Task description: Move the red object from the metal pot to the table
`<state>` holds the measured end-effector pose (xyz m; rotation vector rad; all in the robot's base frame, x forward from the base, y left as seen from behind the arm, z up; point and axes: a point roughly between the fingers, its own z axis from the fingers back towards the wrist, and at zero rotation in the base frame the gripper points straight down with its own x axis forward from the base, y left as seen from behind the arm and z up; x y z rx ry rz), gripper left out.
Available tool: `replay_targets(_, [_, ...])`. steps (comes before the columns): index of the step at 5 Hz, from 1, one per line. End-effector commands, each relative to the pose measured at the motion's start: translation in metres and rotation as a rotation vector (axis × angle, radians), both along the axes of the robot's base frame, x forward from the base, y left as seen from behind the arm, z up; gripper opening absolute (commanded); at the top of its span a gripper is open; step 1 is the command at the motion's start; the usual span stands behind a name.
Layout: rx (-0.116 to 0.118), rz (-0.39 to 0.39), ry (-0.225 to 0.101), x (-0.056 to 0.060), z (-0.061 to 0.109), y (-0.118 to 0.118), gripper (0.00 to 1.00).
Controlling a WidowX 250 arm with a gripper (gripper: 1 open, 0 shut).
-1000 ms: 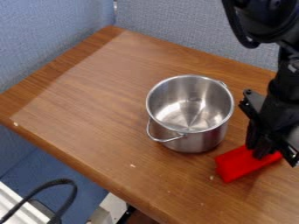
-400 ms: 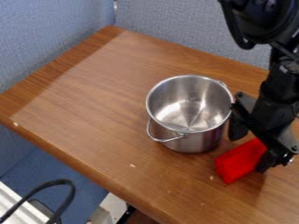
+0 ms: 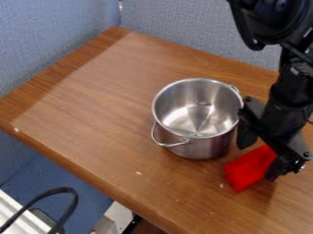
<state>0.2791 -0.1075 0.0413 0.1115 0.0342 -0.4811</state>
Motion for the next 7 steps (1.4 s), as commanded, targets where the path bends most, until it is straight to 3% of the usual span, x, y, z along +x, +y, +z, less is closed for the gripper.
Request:
replay_targets(1, [-0.033,0.029,-0.088,0.014,0.029,0.003,1.00])
replay_targets(4, [-0.042,0.049,-0.082,0.016,0.040,0.007,1.00])
replay_targets(7, [-0.030,0.072,-0.084,0.020,0.047,0.012,1.00])
